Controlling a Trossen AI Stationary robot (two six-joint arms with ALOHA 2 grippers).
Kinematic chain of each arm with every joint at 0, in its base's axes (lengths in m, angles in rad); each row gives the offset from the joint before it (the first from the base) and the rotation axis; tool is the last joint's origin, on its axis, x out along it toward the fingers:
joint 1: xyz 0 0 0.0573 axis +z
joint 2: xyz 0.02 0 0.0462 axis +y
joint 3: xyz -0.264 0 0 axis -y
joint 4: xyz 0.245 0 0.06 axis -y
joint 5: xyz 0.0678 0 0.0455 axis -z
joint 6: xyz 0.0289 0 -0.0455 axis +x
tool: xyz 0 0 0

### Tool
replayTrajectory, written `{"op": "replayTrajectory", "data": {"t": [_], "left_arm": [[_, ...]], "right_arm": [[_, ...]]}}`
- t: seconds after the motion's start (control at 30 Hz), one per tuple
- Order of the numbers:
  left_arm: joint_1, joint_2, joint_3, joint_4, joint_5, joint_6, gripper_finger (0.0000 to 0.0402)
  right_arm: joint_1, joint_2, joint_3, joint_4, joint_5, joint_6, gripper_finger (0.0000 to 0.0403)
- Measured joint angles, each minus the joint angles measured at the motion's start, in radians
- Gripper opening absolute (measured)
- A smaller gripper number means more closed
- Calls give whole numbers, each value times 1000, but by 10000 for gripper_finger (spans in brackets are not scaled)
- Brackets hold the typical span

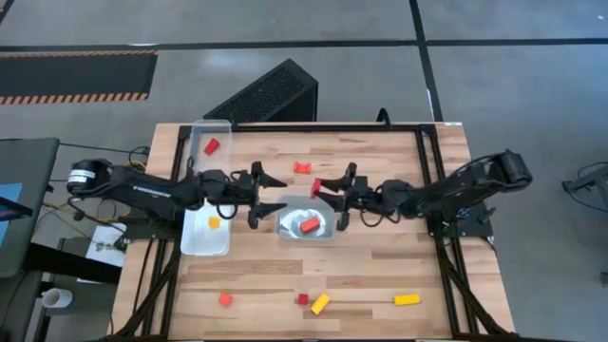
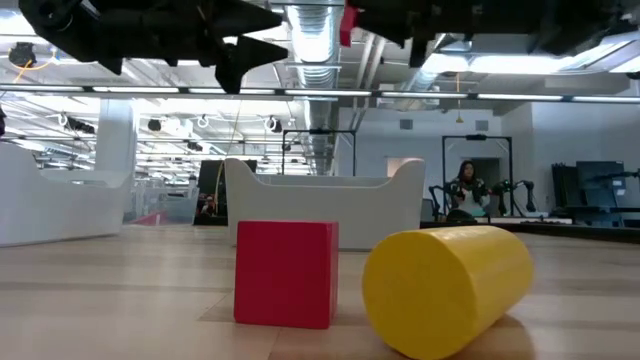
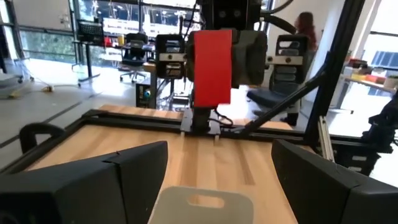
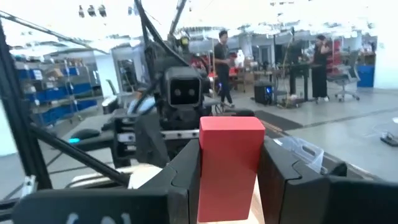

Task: Sort & place blocks by color
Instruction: Put the top red wooden block into the transparent bin

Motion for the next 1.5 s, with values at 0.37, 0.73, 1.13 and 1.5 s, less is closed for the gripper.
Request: {"op": "replayTrajectory", "data": {"t": [0.37,0.73,1.13,1.5], "left_arm": [[-6,162,80,-11,6,-1,278],[-7,176,108,-14,100,10,271],[-8,176,107,-69,77,68,102],[60,131,107,-209,88,74,99]], "right_arm": [[-4,211,167,0,-86,13,116],[-8,257,186,-28,-109,62,118],[-8,258,186,-36,-106,48,135],[-2,234,186,-104,-92,69,262]]}}
